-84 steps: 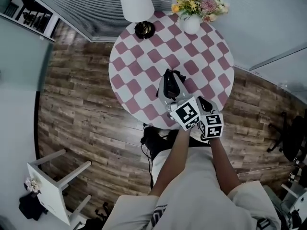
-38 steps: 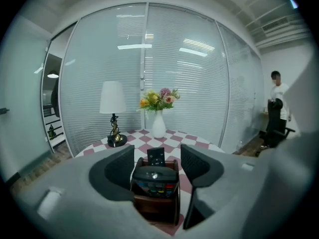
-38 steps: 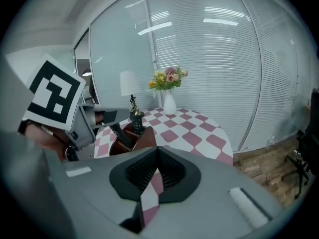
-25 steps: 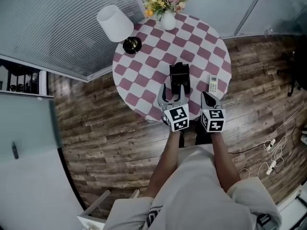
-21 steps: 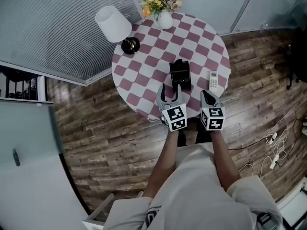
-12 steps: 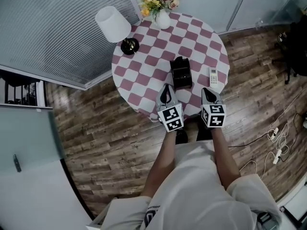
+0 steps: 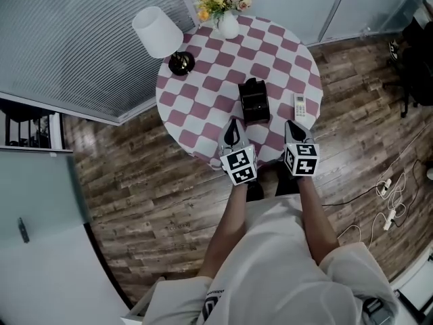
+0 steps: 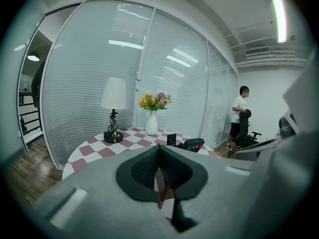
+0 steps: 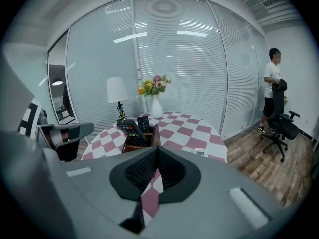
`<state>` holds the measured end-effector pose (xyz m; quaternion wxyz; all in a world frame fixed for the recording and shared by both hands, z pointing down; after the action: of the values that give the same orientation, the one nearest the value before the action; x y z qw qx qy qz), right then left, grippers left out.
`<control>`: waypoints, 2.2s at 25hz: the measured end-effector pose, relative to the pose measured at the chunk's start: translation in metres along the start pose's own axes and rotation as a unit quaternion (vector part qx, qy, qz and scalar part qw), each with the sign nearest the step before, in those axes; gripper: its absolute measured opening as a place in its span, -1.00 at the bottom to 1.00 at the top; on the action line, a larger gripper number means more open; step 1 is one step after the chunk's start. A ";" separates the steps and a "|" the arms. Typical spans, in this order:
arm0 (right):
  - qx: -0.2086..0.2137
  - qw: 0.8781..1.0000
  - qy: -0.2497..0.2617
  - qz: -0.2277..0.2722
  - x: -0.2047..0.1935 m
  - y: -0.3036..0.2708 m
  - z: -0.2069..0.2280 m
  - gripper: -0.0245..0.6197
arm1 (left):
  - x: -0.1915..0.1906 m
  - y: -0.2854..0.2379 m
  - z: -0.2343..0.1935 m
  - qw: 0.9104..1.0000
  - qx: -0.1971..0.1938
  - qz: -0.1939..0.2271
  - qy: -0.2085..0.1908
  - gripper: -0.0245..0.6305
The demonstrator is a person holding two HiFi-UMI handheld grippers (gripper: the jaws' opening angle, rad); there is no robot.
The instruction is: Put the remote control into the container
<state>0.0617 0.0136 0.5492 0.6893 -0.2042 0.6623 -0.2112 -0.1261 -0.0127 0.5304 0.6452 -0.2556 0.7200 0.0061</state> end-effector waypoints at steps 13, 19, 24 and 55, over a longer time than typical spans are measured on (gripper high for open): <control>-0.035 0.998 -0.005 -0.043 -0.013 -0.009 0.016 -0.72 | -0.010 -0.003 -0.013 1.000 -0.011 -0.014 0.010 -0.91; -0.054 0.994 -0.014 -0.097 -0.020 -0.038 0.044 -0.37 | -0.008 -0.024 -0.014 1.000 -0.013 -0.013 0.008 -0.91; -0.055 0.989 -0.018 -0.134 -0.019 -0.069 0.058 -0.22 | -0.005 -0.055 -0.025 1.000 -0.002 -0.024 0.016 -0.91; -0.070 0.976 0.067 -0.196 -0.029 -0.163 0.090 -0.14 | -0.016 -0.119 -0.072 0.996 0.033 -0.077 -0.010 -0.91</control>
<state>0.1473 -0.1052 0.6685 0.5729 -0.3630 0.6670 -0.3085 -0.1476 -0.1354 0.5954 0.6588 -0.2886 0.6917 -0.0650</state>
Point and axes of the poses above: the fingertips, and each gripper's own axes: y backward along the fingers, z to its right, x out of its top, the point moved 3 cm from there along y, backward along the fingers, and after that the axes turned 9 degrees about -x, right-handed, at the moved point
